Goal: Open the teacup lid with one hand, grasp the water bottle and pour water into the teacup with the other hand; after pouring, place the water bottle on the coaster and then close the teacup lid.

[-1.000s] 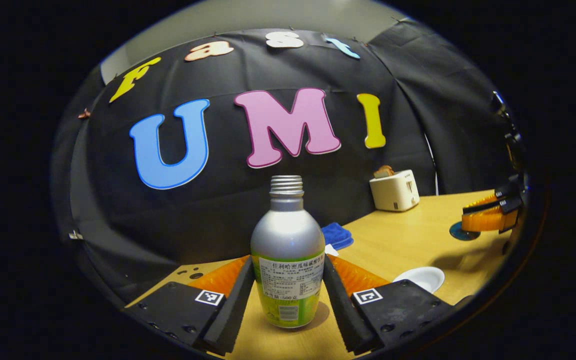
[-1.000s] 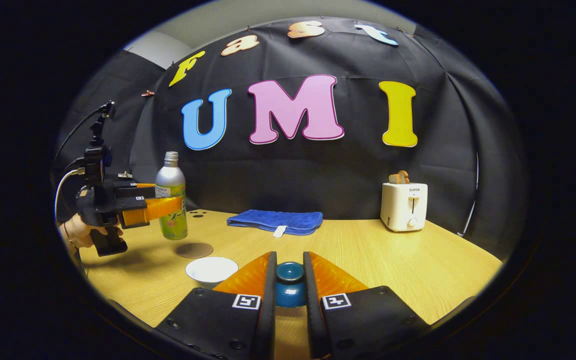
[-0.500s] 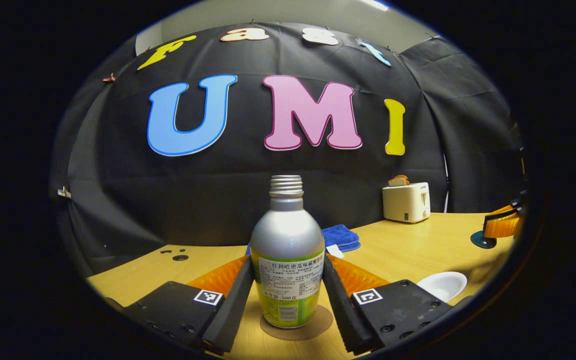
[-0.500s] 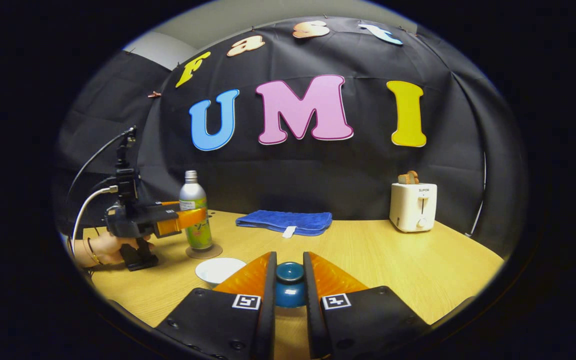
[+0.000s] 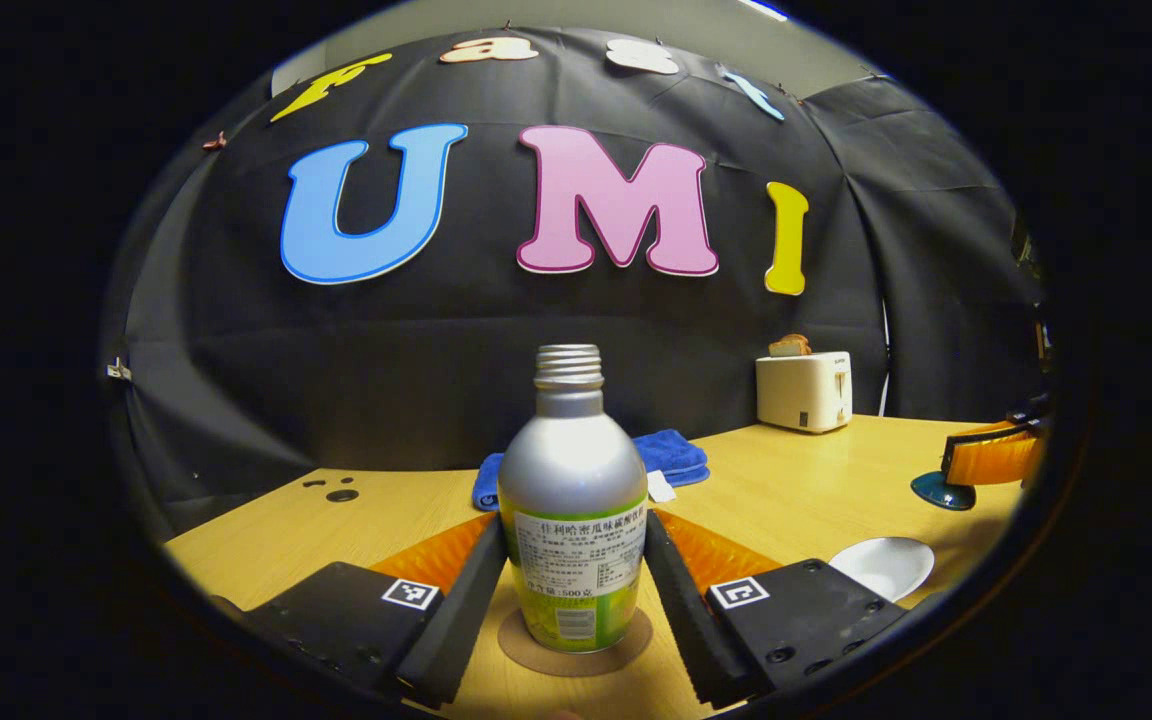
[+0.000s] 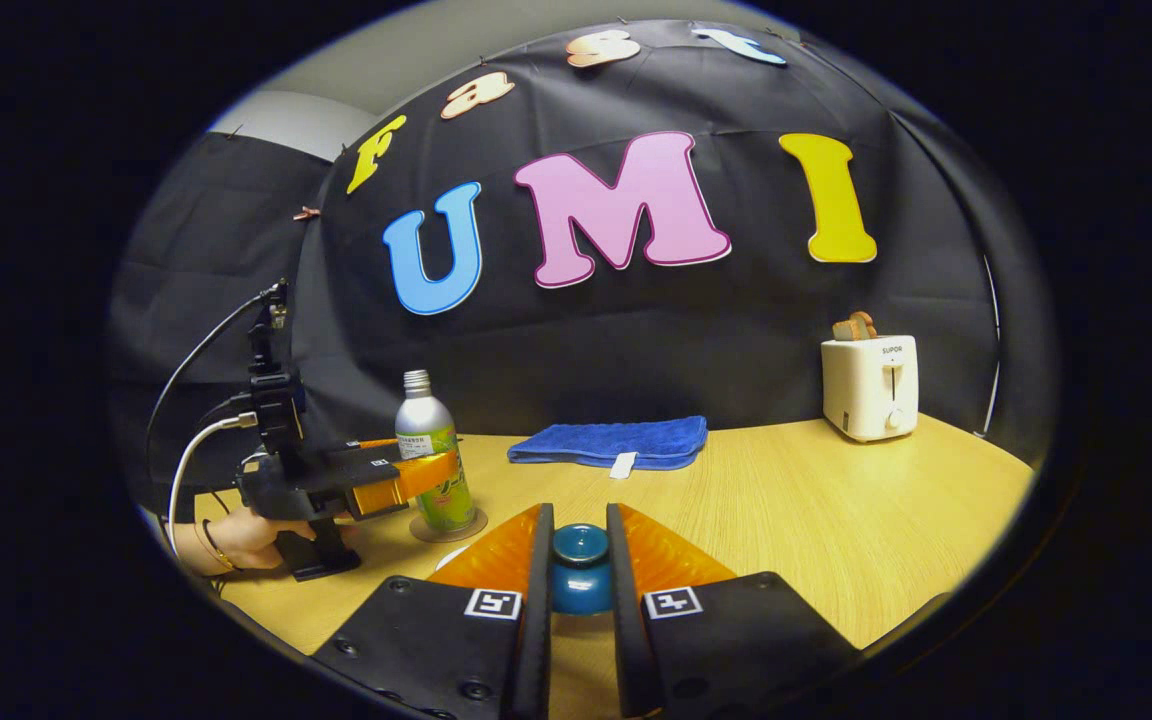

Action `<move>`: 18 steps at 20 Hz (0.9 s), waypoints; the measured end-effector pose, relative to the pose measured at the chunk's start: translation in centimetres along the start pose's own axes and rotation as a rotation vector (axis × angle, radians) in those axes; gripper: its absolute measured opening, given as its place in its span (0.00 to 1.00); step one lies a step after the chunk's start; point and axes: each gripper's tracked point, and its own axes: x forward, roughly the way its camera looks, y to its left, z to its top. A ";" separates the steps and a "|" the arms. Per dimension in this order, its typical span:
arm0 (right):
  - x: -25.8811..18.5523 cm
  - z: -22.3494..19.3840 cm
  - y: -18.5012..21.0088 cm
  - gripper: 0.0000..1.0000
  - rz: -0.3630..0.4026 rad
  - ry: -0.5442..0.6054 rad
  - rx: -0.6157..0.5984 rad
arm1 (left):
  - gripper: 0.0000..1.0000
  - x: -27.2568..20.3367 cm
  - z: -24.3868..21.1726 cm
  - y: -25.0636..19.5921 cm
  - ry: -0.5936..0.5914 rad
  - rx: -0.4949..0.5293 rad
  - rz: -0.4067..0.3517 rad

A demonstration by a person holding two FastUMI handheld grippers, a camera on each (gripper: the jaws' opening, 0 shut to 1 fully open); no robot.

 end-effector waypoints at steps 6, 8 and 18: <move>1.4 -0.3 2.8 0.30 0.045 -0.004 -0.037 | 0.97 -1.1 -0.2 0.4 0.011 -0.028 0.040; 1.9 -0.9 4.1 0.30 0.069 0.016 -0.053 | 0.97 -2.1 -0.3 0.4 0.009 -0.039 0.057; 3.5 -3.3 6.1 0.30 0.080 0.142 -0.121 | 0.97 -8.2 -0.2 -0.3 0.011 -0.071 0.124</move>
